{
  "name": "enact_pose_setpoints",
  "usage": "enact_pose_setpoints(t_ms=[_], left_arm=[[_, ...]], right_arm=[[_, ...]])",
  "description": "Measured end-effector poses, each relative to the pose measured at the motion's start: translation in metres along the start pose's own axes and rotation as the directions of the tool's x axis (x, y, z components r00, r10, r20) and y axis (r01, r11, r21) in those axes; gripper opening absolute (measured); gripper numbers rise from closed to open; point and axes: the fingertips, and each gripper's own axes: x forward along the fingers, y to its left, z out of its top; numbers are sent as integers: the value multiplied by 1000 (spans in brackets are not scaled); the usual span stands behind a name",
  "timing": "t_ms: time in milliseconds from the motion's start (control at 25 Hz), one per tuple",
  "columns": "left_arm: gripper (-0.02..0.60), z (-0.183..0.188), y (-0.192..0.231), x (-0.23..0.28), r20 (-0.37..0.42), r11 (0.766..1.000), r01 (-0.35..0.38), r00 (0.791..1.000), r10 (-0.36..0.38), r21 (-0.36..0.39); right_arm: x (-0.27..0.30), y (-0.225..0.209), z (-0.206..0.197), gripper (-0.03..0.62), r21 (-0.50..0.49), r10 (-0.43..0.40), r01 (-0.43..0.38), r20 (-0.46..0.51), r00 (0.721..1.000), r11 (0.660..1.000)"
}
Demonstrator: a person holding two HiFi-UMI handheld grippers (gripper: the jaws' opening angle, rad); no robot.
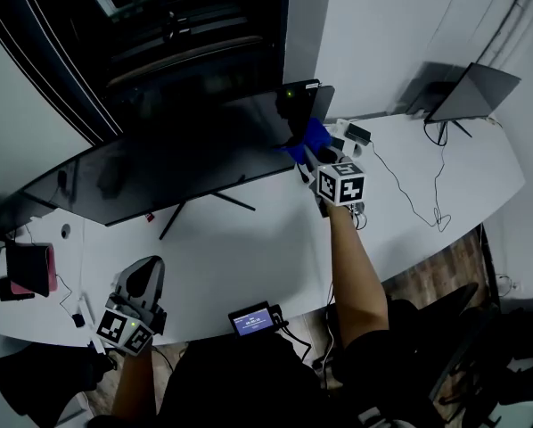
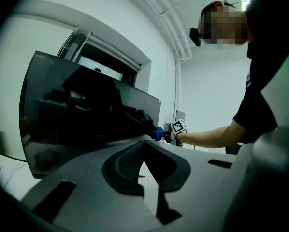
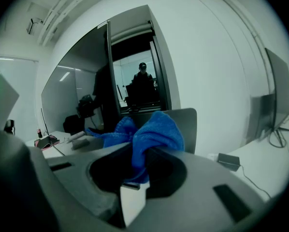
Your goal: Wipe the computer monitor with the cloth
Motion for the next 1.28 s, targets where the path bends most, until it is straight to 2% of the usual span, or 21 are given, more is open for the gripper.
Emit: enact_pose_setpoints(t_ms=[440, 640, 880, 1000, 1080, 1160, 1280], left_arm=[[-5, -19, -2, -7, -23, 999, -19, 1000, 19, -32], [-5, -28, 5, -16, -35, 998, -51, 998, 49, -45], [-5, -35, 7, -21, -43, 996, -70, 997, 68, -56], [-5, -36, 10, -25, -44, 995, -85, 996, 82, -60], [-5, -37, 13, -29, -41, 993, -96, 995, 94, -62], [-5, -37, 16, -34, -36, 992, -107, 994, 105, -63], [-5, -36, 21, -41, -32, 990, -122, 992, 120, -68]], right_arm=[[19, -9, -45, 63, 64, 11, -8, -53, 999, 998], [27, -12, -65, 63, 112, 13, -4, -79, 997, 994], [35, -18, -87, 63, 239, -2, 28, -107, 994, 971], [39, -20, -102, 63, 372, -7, 49, -114, 993, 927], [38, -21, -111, 63, 461, -11, 58, -106, 994, 885], [38, -22, -118, 63, 578, -11, 55, -79, 997, 814], [37, -22, -123, 63, 740, -25, 26, -13, 1000, 672]])
